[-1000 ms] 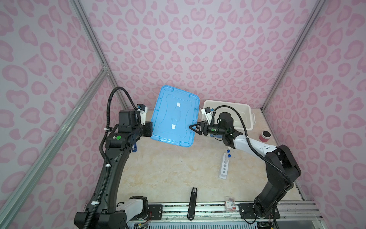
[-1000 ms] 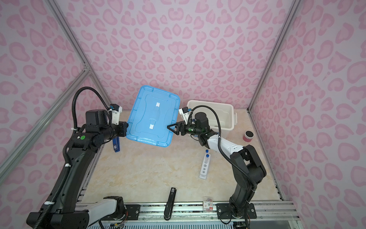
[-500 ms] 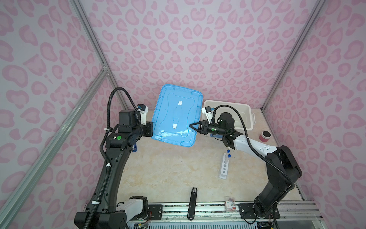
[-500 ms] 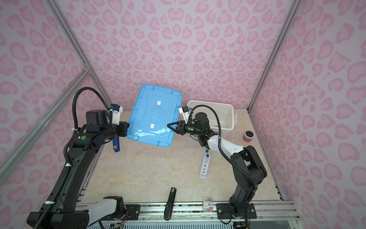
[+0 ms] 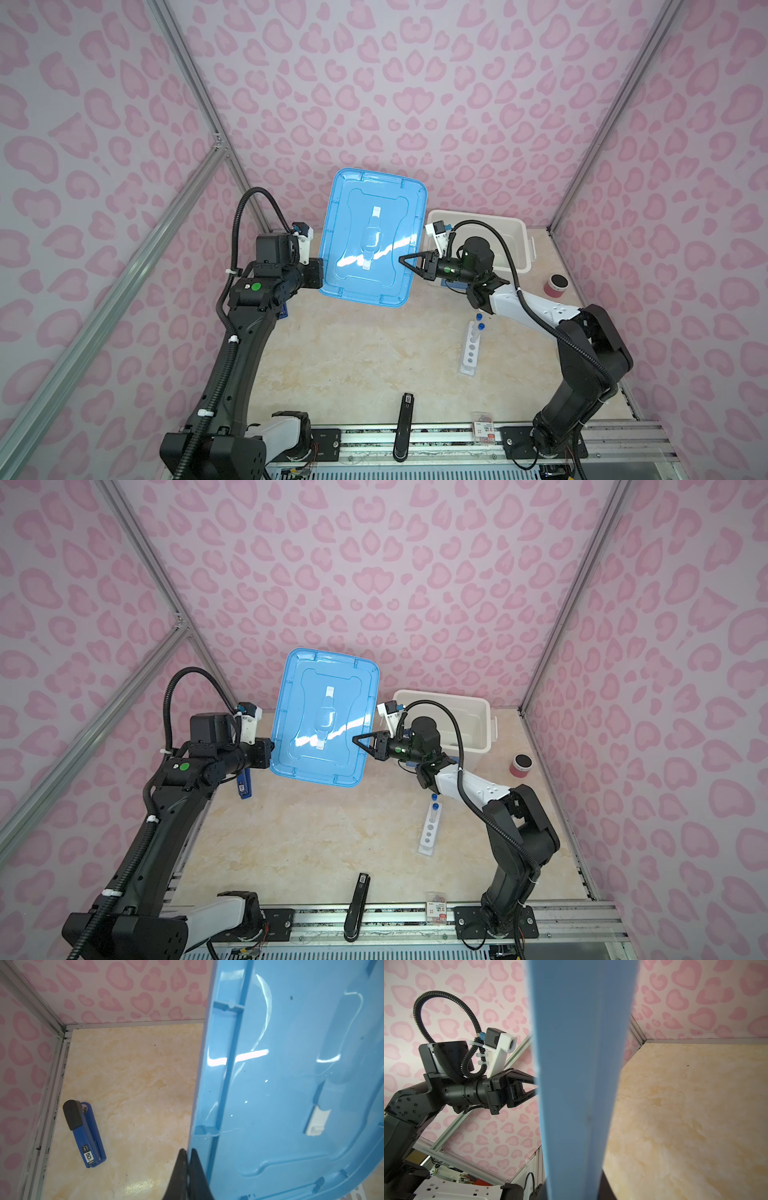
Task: Organize the chemistry lab equipment
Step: 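Close the right gripper on the raised lid edge farthest from the left gripper, then lift the blue lid upright with both grippers and swing it over the bin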
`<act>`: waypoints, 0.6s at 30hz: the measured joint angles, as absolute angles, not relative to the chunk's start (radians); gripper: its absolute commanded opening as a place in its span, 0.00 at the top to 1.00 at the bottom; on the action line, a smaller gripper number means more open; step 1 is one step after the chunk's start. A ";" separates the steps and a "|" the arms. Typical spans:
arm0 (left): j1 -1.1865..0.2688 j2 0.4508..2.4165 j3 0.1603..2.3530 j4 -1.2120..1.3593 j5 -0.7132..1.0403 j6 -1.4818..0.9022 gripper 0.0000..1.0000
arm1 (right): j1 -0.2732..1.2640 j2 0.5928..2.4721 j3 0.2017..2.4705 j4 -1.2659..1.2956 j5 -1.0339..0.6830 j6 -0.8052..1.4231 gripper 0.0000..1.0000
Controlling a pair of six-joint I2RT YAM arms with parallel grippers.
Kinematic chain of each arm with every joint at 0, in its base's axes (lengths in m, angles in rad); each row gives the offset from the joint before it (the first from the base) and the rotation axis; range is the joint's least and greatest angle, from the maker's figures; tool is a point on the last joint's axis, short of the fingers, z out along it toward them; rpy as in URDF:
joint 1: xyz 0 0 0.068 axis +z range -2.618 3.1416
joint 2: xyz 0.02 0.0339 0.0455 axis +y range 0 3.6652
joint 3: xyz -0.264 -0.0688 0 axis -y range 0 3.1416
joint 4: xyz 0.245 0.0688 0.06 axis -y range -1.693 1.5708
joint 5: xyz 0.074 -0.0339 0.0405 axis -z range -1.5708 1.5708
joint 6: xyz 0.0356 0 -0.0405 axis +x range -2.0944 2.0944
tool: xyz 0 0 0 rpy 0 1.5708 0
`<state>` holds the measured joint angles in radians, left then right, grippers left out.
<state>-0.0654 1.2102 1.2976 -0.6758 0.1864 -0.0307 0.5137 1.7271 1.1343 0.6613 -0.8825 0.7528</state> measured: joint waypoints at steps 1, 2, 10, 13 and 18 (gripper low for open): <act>-0.065 1.212 1.298 -0.675 0.186 -0.031 0.93 | 0.514 1.730 1.134 0.668 -0.883 0.757 0.83; -0.065 1.212 1.298 -0.674 0.184 -0.031 0.91 | 0.514 1.733 1.134 0.671 -0.882 0.760 0.84; -0.068 1.210 1.298 -0.656 0.195 -0.051 0.65 | 0.516 1.729 1.161 0.580 -0.857 0.692 0.86; -0.068 1.201 1.298 -0.654 0.195 -0.053 0.53 | 0.515 1.704 1.201 0.454 -0.810 0.615 0.87; -0.068 1.176 1.298 -0.633 0.194 -0.057 0.45 | 0.516 1.662 1.285 0.264 -0.731 0.473 0.87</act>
